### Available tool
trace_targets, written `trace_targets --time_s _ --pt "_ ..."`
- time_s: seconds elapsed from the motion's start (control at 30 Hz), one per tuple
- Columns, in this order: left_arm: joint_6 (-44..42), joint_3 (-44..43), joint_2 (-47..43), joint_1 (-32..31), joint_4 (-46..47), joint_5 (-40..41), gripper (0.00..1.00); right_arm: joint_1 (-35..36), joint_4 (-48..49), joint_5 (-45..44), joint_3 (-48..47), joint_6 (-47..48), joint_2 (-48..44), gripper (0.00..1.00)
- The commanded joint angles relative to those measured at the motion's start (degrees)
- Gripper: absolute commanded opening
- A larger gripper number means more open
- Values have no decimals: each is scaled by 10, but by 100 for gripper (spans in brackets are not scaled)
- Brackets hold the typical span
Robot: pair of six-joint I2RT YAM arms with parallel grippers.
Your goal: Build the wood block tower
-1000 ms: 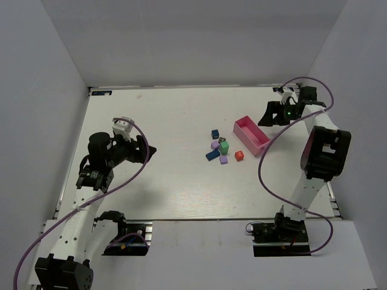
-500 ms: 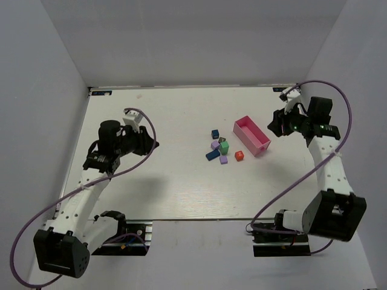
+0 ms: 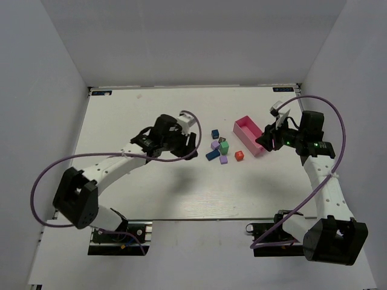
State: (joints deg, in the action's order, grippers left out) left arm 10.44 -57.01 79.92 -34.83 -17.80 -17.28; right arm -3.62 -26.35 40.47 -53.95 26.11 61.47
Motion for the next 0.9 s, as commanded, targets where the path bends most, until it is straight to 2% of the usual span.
trace_targets --time_s 0.0,0.17,0.3,0.43,0.87 --pt "-33 -55 47 -50 0 77 68 0 22 31 4 -11 0 52" --pt "-62 -87 102 -81 8 137 71 -2 17 34 10 -1 -6 56" --pt "-87 -119 154 -106 15 171 65 -2 22 42 18 1 -24 56" --pt "-100 -185 218 -128 -19 211 62 -2 16 48 19 4 -26 56" --pt "-94 -333 358 -133 -44 258 66 -6 19 56 23 3 -41 57"
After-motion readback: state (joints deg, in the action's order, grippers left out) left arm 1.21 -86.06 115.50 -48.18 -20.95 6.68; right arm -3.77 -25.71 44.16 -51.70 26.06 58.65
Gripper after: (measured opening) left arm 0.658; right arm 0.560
